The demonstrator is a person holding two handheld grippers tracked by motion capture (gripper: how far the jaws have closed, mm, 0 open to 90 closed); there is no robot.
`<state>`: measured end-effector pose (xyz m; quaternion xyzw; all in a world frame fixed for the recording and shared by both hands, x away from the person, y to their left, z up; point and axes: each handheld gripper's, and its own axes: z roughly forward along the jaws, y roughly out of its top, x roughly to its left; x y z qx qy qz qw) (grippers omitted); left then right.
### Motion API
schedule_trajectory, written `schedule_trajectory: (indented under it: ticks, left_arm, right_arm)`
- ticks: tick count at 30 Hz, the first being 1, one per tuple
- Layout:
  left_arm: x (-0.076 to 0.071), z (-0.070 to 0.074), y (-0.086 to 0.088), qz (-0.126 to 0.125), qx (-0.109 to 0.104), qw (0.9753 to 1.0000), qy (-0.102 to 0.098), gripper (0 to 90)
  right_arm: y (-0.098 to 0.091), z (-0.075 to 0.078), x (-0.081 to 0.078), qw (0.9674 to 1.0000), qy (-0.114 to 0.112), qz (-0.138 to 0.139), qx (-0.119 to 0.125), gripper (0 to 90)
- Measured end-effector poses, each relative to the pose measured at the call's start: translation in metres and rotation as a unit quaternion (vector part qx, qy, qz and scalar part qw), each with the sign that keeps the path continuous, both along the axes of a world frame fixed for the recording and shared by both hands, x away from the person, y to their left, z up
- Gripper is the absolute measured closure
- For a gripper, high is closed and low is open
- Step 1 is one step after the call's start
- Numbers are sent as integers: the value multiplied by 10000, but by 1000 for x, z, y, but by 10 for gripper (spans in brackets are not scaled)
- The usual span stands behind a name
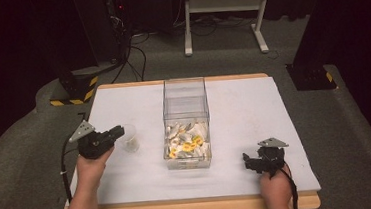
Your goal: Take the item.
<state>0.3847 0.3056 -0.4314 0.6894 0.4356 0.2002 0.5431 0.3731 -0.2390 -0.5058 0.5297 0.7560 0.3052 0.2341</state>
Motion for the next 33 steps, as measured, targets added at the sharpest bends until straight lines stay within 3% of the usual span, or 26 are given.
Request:
schedule_trajectory:
  ticks: [10, 20, 25, 26, 33]
  left_arm:
    - [-7, 1, 3, 128, 182, 9997, -106, 543]
    - [-19, 0, 15, 301, 203, 9993, -106, 470]
    - [-25, -4, 24, 371, 155, 9992, -38, 450]
    - [-27, -5, 24, 421, 54, 9991, 14, 448]
    - [-33, -16, 33, 575, 381, 9975, 172, 425]
  right_arm:
    - [0, 0, 0, 10000, 3, 3, 4, 103]
    - [0, 0, 0, 10000, 7, 3, 11, 103]
    - [0, 0, 0, 10000, 4, 7, 8, 103]
    - [0, 0, 0, 10000, 5, 7, 8, 103]
    - [0, 0, 0, 10000, 7, 1, 10, 103]
